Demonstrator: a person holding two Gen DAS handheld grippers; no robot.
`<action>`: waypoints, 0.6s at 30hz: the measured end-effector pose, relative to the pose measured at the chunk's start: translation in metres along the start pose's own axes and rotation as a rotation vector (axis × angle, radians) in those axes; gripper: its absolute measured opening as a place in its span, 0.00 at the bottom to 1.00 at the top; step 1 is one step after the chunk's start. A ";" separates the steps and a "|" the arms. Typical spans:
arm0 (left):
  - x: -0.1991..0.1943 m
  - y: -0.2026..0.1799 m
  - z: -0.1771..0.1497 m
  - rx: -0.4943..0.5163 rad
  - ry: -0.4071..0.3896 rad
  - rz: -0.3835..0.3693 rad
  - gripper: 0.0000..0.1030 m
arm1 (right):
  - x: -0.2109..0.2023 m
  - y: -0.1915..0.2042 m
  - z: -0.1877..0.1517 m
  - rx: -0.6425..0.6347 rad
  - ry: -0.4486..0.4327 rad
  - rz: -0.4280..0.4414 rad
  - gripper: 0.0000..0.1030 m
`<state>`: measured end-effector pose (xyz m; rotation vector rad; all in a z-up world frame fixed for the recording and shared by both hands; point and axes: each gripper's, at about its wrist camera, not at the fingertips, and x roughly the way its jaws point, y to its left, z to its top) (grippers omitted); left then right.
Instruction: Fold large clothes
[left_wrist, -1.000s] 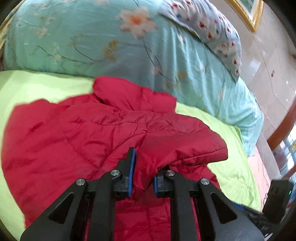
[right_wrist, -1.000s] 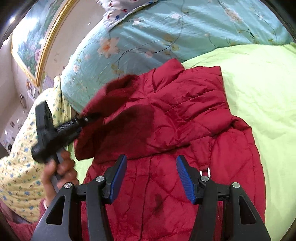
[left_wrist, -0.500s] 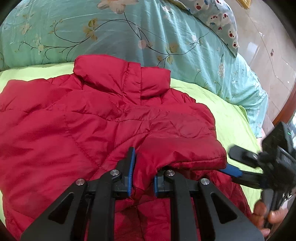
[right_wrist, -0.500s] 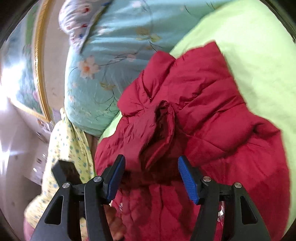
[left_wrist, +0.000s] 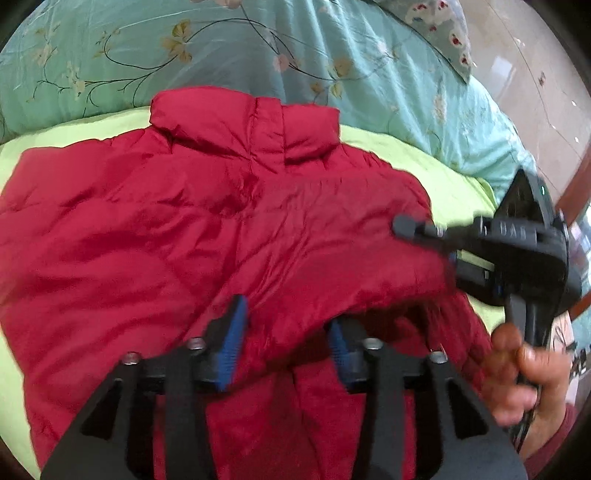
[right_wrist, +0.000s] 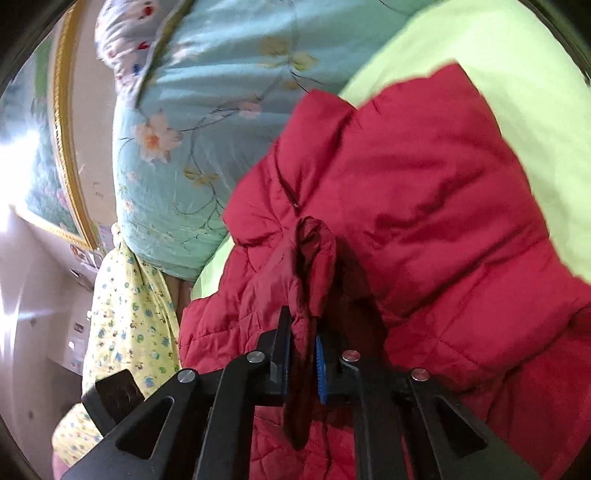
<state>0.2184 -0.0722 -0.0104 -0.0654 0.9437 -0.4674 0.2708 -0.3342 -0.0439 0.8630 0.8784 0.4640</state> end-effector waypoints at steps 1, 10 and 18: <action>-0.004 0.000 -0.003 0.009 0.005 -0.001 0.53 | -0.004 0.004 0.001 -0.014 -0.014 -0.009 0.08; -0.050 0.039 -0.011 -0.029 -0.081 0.044 0.64 | -0.057 0.022 0.003 -0.134 -0.152 -0.111 0.07; -0.049 0.094 0.025 -0.122 -0.149 0.087 0.64 | -0.048 -0.002 -0.002 -0.152 -0.115 -0.224 0.07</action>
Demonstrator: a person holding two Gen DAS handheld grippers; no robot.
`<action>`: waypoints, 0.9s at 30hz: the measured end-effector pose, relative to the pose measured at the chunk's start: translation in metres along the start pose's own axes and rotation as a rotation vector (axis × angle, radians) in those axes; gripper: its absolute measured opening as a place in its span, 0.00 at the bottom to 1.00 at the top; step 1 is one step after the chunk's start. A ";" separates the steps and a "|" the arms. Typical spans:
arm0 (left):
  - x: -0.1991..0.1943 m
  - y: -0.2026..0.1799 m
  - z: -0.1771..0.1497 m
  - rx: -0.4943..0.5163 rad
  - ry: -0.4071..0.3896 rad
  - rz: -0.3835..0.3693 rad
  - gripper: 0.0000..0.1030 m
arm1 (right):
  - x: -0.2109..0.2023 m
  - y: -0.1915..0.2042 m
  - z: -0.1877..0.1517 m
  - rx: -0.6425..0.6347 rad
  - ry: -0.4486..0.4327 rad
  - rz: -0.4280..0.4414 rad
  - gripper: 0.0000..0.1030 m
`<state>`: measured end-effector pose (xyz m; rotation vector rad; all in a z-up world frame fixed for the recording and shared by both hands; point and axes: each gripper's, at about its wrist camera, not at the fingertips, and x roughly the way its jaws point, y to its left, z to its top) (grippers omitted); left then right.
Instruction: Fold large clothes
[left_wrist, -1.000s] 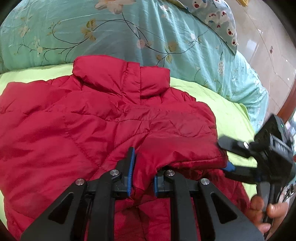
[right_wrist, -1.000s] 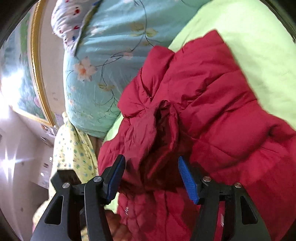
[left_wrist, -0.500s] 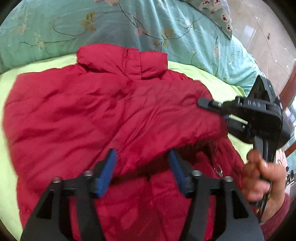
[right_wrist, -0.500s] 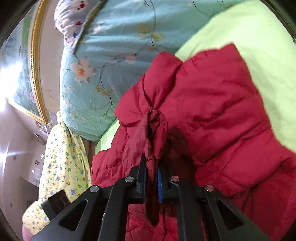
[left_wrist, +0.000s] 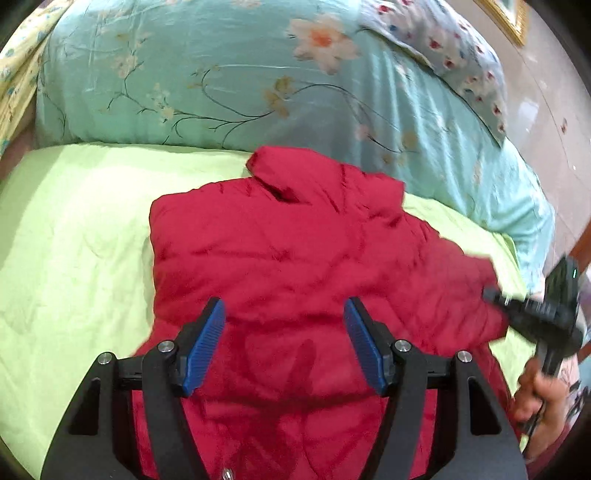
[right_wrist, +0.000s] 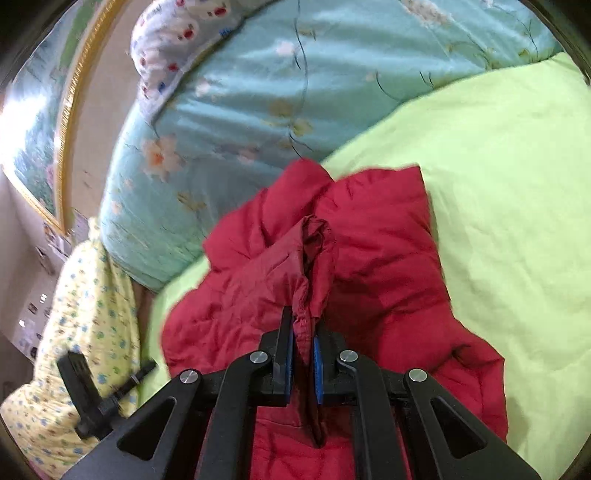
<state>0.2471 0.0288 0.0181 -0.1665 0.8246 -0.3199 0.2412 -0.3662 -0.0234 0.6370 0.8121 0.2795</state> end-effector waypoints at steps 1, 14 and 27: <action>0.005 0.003 0.002 -0.003 0.006 -0.012 0.64 | 0.007 -0.003 -0.003 -0.008 0.013 -0.025 0.07; 0.065 0.008 -0.028 0.048 0.134 0.036 0.64 | -0.028 0.028 -0.005 -0.170 -0.134 -0.210 0.21; 0.067 0.013 -0.036 0.029 0.114 0.096 0.65 | 0.044 0.042 -0.027 -0.360 0.056 -0.304 0.31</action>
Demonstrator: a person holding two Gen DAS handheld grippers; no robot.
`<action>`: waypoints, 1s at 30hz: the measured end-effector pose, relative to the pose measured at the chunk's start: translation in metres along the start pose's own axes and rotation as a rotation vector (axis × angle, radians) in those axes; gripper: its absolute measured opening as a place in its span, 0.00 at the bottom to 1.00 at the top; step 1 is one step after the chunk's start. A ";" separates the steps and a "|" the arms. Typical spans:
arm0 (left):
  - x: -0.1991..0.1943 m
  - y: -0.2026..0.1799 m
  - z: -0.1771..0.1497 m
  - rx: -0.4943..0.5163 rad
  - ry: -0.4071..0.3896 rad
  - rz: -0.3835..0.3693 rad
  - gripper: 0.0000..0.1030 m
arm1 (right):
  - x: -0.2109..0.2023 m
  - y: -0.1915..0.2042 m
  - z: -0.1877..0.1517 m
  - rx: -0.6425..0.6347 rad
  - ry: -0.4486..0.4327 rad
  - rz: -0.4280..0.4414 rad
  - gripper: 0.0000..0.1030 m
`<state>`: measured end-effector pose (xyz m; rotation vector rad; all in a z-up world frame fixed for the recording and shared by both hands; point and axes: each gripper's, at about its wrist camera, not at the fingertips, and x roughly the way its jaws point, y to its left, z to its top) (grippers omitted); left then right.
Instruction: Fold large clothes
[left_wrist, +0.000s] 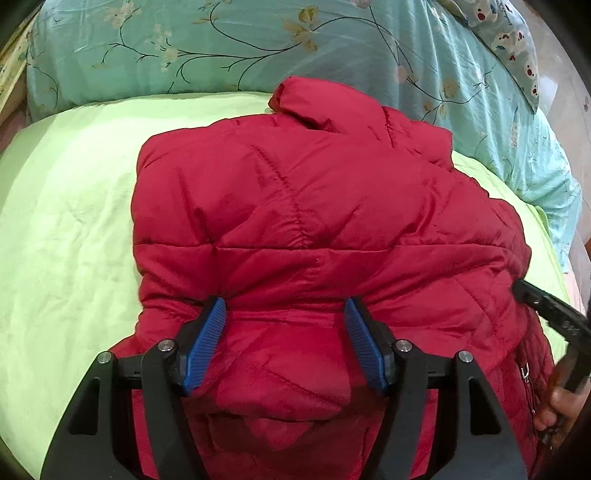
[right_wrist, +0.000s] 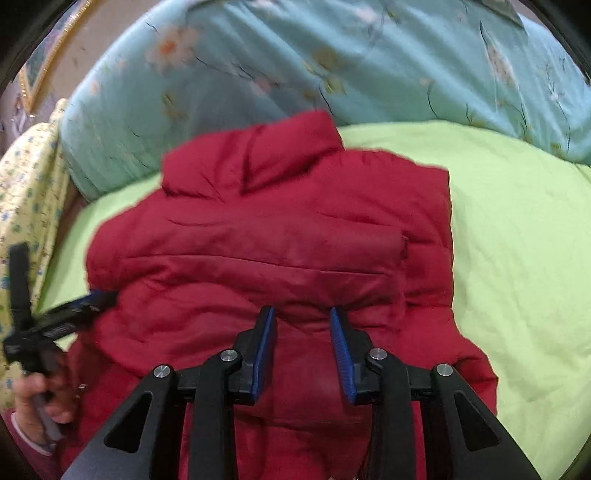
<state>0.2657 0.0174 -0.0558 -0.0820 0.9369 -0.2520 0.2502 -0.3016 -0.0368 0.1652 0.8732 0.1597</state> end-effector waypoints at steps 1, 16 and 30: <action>-0.002 -0.001 -0.001 0.002 -0.001 0.002 0.65 | 0.005 -0.002 -0.001 0.001 0.008 -0.003 0.31; -0.001 -0.012 0.019 0.036 0.027 0.047 0.65 | 0.024 -0.002 -0.002 0.014 0.043 -0.023 0.32; 0.011 -0.012 0.011 0.040 0.024 0.073 0.67 | 0.018 0.026 -0.003 -0.052 0.042 -0.031 0.34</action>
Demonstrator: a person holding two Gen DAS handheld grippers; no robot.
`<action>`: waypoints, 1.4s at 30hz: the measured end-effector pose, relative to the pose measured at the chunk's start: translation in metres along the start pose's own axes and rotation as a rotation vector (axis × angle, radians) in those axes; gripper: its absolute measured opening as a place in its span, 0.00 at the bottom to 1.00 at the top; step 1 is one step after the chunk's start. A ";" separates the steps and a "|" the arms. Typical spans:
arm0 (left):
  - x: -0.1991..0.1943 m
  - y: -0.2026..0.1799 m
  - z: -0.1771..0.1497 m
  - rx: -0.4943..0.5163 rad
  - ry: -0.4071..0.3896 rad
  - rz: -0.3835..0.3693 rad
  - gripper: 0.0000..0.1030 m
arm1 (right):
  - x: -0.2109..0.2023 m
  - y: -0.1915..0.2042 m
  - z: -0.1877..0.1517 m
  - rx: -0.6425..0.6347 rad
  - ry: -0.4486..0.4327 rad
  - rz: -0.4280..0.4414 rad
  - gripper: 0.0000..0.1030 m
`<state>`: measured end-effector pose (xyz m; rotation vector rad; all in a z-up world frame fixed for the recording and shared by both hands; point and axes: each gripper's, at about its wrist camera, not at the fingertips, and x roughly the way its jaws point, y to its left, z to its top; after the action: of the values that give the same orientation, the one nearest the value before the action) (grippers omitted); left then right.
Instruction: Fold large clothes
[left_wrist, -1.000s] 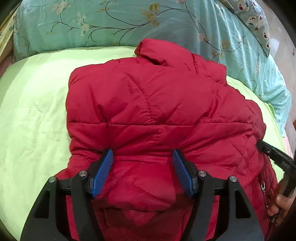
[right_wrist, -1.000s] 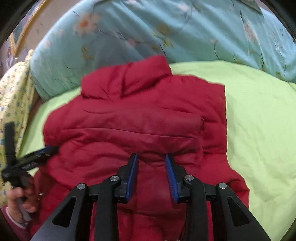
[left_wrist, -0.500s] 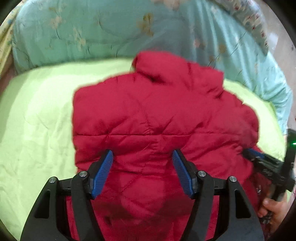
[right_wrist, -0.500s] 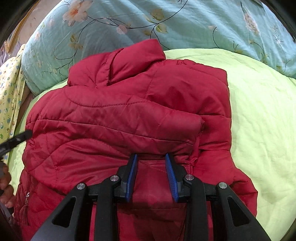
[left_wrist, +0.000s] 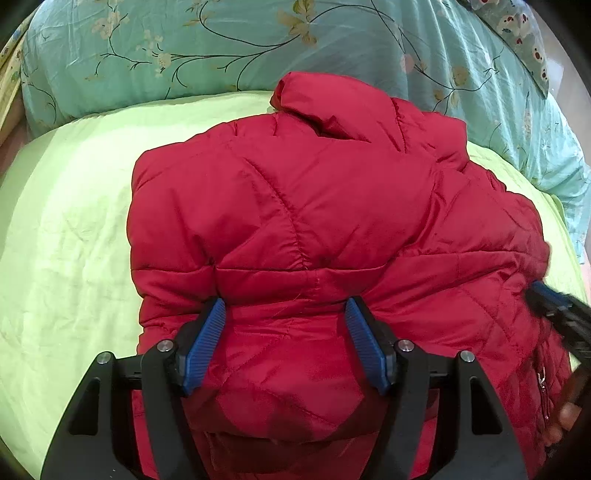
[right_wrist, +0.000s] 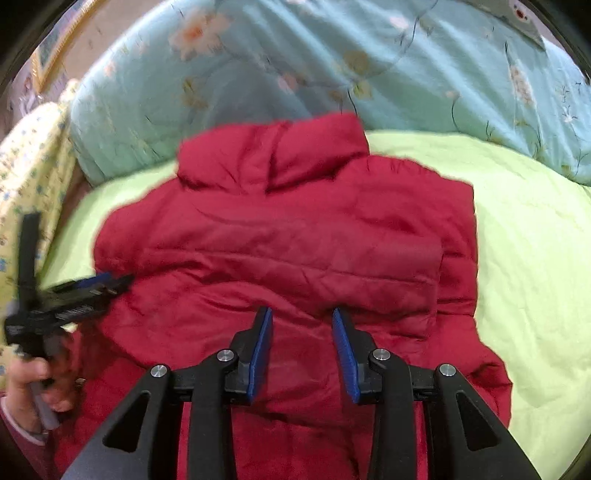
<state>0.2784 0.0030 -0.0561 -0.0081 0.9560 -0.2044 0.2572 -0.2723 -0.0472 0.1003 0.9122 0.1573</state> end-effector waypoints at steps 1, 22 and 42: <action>0.000 0.000 0.000 0.001 0.001 0.000 0.67 | 0.007 -0.003 -0.002 0.010 0.013 0.001 0.34; 0.001 0.018 -0.012 -0.050 0.015 -0.005 0.68 | 0.009 -0.014 -0.008 0.081 0.020 0.050 0.34; -0.104 0.041 -0.070 -0.107 -0.010 -0.036 0.67 | -0.102 -0.038 -0.071 0.193 0.020 0.151 0.47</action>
<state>0.1706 0.0671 -0.0165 -0.1249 0.9561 -0.1865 0.1427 -0.3266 -0.0165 0.3474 0.9386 0.2104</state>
